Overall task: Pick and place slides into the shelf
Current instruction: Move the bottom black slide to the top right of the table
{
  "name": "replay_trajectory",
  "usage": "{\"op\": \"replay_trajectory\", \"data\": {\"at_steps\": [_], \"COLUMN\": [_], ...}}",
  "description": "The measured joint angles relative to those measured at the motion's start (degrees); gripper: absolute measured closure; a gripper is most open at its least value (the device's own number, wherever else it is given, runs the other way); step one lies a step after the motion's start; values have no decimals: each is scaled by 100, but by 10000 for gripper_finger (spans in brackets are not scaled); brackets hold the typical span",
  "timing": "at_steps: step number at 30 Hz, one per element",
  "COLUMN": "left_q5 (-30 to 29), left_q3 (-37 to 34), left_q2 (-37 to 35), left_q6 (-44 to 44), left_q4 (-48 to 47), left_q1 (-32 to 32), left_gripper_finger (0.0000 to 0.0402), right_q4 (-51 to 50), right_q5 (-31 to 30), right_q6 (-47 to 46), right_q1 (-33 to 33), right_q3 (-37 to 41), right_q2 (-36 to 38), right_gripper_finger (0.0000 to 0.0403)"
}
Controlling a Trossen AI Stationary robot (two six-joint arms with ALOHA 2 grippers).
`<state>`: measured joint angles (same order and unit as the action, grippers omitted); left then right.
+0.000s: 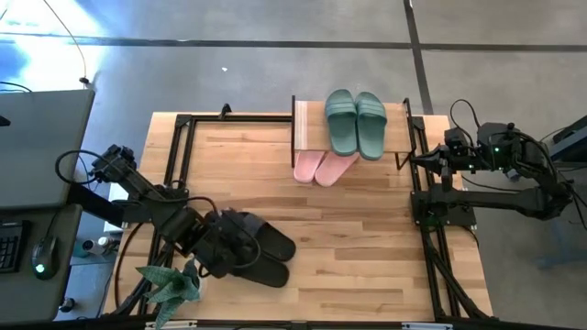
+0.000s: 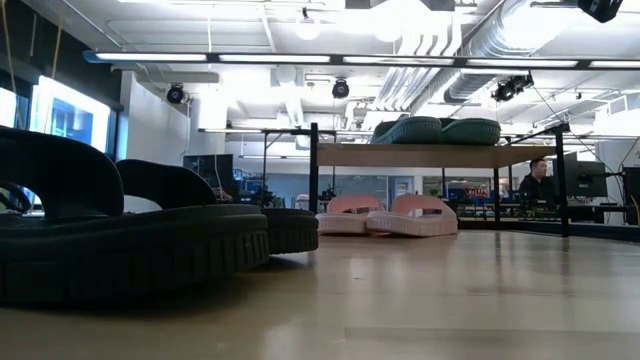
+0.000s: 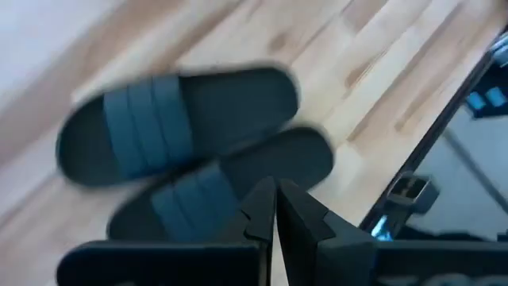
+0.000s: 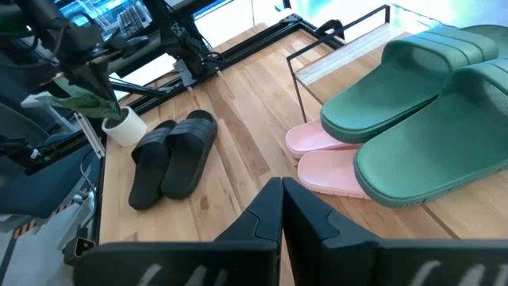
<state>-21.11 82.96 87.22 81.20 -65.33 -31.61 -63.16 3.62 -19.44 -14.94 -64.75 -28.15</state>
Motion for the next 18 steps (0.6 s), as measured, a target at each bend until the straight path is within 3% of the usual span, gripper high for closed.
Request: {"op": "replay_trajectory", "data": {"at_steps": [10,18], "left_q5": [830,2308], "left_q3": [-8,-9], "left_q2": [372,1036], "left_q6": [792,-165], "left_q4": [-650,134], "left_q1": [482,814], "left_gripper_finger": [396,396], "right_q4": [1,0], "right_q5": [0,0], "right_q6": [0,0], "right_q1": [0,-2], "right_q3": [0,-1], "right_q2": [-3,0], "right_gripper_finger": [401,401]}}
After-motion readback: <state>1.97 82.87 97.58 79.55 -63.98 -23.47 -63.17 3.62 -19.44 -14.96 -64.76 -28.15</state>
